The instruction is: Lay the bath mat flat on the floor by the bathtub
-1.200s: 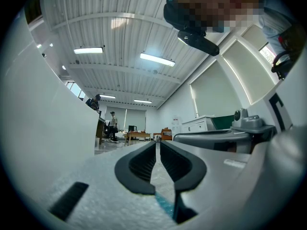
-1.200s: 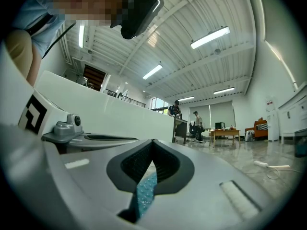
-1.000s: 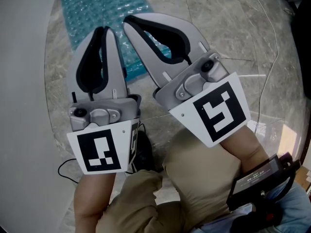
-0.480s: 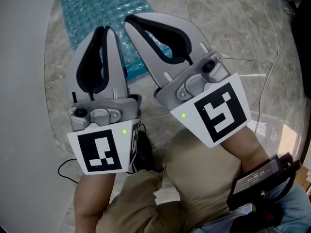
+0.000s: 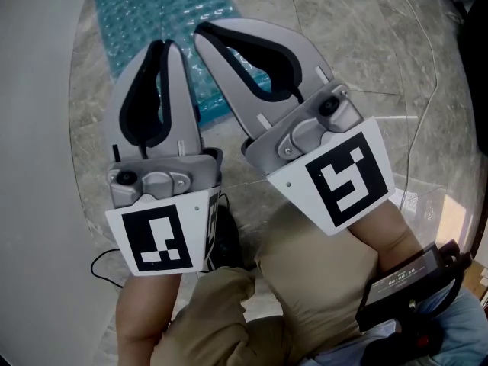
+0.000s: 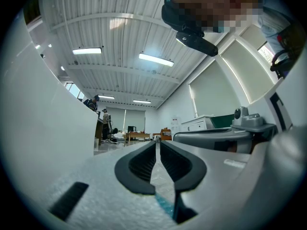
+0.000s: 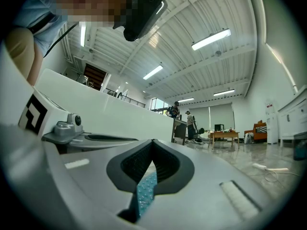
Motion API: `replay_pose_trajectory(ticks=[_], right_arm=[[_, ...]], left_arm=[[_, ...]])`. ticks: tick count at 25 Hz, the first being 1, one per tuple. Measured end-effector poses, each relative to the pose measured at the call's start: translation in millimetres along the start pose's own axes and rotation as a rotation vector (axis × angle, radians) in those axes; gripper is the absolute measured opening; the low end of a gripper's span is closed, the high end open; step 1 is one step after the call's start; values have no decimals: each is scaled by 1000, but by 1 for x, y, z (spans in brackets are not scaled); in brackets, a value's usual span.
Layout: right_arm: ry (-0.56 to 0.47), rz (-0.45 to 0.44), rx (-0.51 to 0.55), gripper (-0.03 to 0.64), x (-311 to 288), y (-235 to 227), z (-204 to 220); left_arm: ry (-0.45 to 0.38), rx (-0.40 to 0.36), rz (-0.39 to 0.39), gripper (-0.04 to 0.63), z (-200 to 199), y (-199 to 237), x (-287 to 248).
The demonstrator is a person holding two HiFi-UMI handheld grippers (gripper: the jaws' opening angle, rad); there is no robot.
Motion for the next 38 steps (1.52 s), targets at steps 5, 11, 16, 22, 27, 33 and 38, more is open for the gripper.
replay_pose_trajectory(ticks=[5, 11, 16, 22, 27, 33, 38], right_arm=[[-3, 1, 9, 6, 1, 0, -1], [-3, 1, 10, 6, 0, 0, -2], [-2, 4, 12, 6, -1, -1, -2], [-9, 6, 15, 6, 0, -1, -5], [-7, 3, 17, 6, 0, 0, -5], [-7, 1, 24, 6, 0, 1, -6], [-10, 1, 32, 6, 1, 1, -7]], left_arm=[[-1, -2, 3, 37, 0, -1, 0], [1, -3, 0, 37, -1, 0, 0], [0, -4, -1, 37, -1, 1, 1], [3, -2, -4, 37, -1, 1, 0], [3, -8, 0, 37, -1, 0, 1], [2, -3, -3, 37, -1, 0, 1], [4, 0, -4, 37, -1, 0, 0]])
Point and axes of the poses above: the fingertips, and each gripper's own axes: x backward along the fingers, y to its left, z out of its underside, the point moved 1 cm from there along x, backward along the fingers, and after that the axes turned 1 degree about -z, right-handed, at the moved point
